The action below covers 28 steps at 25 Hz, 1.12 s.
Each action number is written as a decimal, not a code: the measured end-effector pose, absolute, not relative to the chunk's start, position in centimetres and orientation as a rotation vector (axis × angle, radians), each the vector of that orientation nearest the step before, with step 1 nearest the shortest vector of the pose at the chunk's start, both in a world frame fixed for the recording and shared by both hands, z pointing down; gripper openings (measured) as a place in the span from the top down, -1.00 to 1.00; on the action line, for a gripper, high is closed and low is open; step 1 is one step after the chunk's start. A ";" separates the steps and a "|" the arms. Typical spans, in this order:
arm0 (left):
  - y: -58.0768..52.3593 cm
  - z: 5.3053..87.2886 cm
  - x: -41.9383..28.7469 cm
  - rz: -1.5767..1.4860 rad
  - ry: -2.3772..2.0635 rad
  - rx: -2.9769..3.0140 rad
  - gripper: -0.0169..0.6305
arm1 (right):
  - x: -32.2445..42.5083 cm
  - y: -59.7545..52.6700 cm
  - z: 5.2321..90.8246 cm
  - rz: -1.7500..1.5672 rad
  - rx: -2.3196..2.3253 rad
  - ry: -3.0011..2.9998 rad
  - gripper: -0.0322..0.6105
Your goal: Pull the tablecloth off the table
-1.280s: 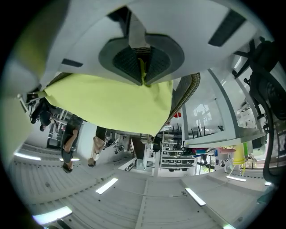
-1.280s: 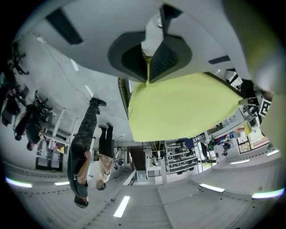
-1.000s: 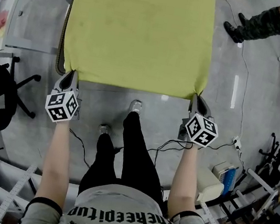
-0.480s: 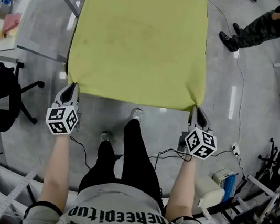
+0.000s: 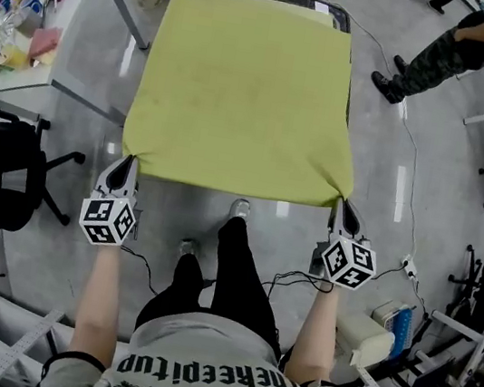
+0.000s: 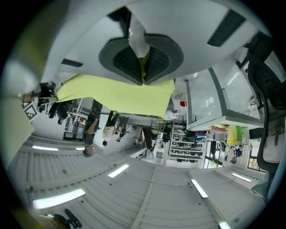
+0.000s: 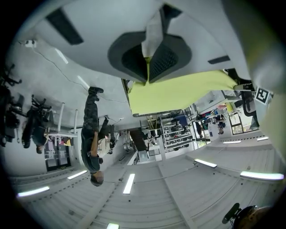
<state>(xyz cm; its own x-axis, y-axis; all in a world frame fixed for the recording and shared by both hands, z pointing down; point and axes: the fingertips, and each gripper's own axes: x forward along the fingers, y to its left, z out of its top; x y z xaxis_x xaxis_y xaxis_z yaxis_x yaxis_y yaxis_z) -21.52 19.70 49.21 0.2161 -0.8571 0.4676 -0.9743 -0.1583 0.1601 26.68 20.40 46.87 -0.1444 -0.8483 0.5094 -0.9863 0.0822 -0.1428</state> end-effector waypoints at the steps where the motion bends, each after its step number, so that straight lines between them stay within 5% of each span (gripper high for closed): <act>1: 19.9 48.6 -21.6 0.364 -1.694 2.088 0.86 | 26.5 20.7 46.4 0.654 1.837 -2.078 0.83; 28: 8.3 37.8 -21.9 0.224 -1.867 2.207 0.87 | 26.4 8.3 36.6 0.423 1.826 -2.314 0.83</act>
<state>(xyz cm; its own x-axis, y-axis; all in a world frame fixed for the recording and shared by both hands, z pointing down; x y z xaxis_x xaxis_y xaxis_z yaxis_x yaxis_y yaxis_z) -21.95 8.30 37.76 0.1713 -0.9475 0.2700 -0.9845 -0.1538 0.0846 26.44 8.33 36.57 -0.2397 -0.9235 0.2995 -0.9697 0.2131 -0.1191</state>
